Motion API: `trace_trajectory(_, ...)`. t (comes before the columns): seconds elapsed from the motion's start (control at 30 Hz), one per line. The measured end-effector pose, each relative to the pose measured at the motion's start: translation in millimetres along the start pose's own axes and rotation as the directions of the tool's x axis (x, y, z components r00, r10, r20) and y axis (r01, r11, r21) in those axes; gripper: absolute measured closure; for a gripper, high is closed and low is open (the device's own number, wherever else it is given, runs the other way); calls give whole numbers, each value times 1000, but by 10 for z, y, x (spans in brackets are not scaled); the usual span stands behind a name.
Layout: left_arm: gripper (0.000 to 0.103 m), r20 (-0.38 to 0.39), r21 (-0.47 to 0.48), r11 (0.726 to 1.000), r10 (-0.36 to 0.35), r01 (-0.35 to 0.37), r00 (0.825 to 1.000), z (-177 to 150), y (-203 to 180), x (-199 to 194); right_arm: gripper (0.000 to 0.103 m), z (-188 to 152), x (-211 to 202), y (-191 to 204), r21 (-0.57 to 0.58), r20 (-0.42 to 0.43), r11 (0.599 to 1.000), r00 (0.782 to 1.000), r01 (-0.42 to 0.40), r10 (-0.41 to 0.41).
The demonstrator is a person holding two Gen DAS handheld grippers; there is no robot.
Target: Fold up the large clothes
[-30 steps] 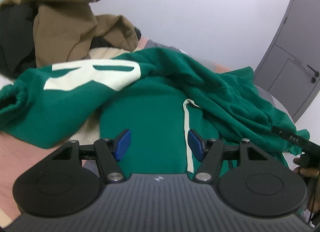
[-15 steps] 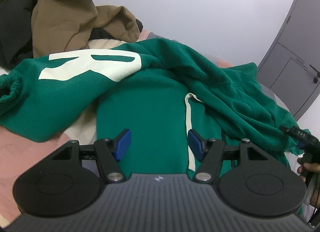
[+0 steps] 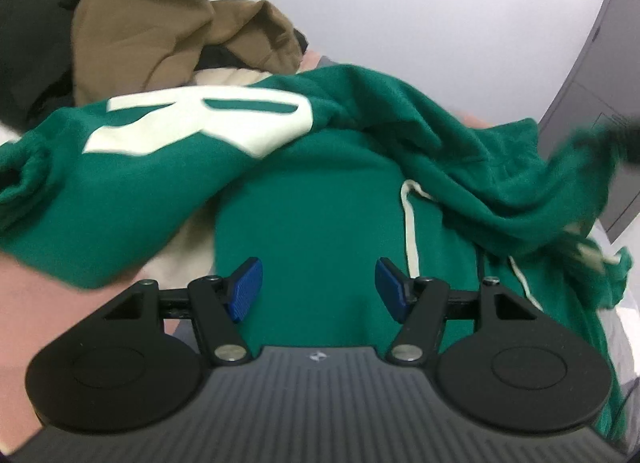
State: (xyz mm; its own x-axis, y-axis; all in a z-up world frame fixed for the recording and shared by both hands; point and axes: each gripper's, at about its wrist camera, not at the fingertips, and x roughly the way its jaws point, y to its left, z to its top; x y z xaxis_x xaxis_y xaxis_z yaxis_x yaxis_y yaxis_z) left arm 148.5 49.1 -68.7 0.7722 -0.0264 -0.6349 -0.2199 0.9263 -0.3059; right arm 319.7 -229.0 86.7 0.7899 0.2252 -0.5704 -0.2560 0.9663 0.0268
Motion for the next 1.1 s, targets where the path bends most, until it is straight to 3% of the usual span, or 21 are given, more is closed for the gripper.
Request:
trace_trajectory(0.17,35,44,55,998,19,-22,999,206,6,263,82,1062,324,534,-155,96,988,995,-1,16)
trace_trajectory(0.27,35,58,32,999,-1,-1,998,268,102,384,82,1562,656,835,-207,169,978,985,16,19)
trace_trajectory(0.5,35,77,4,1000,-2,1,997,374,197,766,82,2214,1639,1133,-143,350,988,937,61,-7)
trace_trajectory(0.6,35,101,24,1000,-8,5,995,390,162,851,82,2258,2037,1120,-96,361,992,932,81,-41)
trace_trajectory(0.73,35,107,23,999,-26,24,994,392,150,956,77,2079,2506,1001,-19,291,997,954,74,-65)
trace_trajectory(0.83,35,105,0,999,-44,45,993,400,148,970,56,1893,2680,904,8,226,999,974,33,-34)
trace_trajectory(0.97,35,84,-20,997,-76,78,994,419,136,973,34,1634,2553,814,30,195,999,980,30,-36)
trace_trajectory(1.1,35,68,-20,997,-76,77,995,404,125,924,32,1422,2198,654,48,187,999,982,13,-21)
